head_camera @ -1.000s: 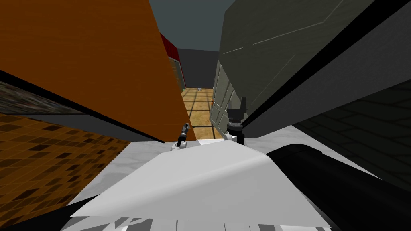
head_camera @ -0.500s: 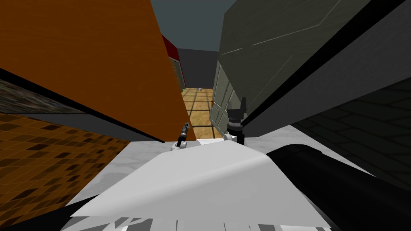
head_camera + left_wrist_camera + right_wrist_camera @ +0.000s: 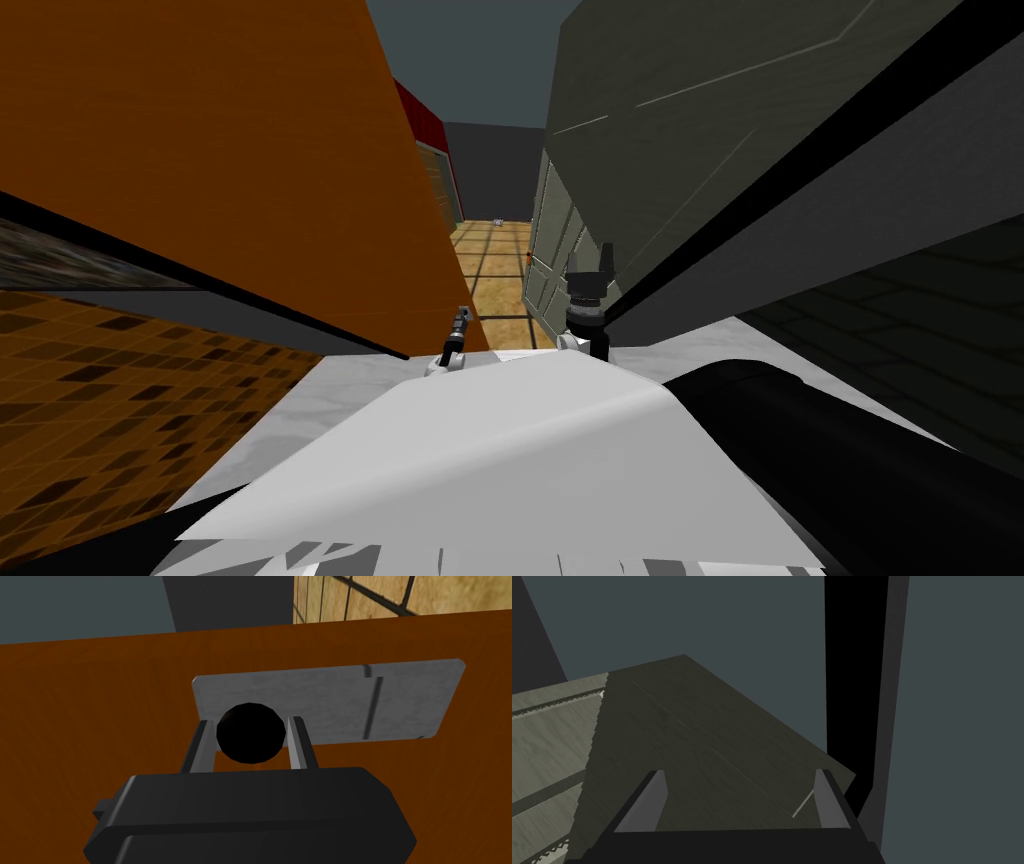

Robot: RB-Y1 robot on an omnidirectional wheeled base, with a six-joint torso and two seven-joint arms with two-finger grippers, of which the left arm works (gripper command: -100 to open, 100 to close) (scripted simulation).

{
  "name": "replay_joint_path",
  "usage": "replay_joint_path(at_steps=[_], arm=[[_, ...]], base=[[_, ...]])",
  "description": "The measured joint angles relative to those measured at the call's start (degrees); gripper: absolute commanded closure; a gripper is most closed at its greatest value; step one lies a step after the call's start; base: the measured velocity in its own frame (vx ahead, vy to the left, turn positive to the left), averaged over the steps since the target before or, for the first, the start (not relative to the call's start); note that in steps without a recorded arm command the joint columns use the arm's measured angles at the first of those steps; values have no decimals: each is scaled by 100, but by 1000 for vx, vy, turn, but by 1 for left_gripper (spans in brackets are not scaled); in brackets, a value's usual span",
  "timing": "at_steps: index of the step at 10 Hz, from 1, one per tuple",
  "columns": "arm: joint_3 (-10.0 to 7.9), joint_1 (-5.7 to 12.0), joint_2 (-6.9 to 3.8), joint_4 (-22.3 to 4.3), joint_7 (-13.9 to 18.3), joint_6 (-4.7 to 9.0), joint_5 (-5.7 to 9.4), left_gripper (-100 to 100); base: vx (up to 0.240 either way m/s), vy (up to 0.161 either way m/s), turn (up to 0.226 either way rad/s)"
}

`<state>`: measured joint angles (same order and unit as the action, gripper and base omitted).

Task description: Push the door open

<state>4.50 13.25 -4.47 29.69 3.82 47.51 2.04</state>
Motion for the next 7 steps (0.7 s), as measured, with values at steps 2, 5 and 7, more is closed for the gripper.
replay_joint_path(at_steps=[2,5,7], arm=[[-11,-106,-3,216,-30,-120,3,100],[-88,-155,-30,330,-127,-225,43,100],[-172,-94,-36,230,-178,-145,85,100]], base=[[145,-20,52],[114,-38,28],[162,-42,85]])
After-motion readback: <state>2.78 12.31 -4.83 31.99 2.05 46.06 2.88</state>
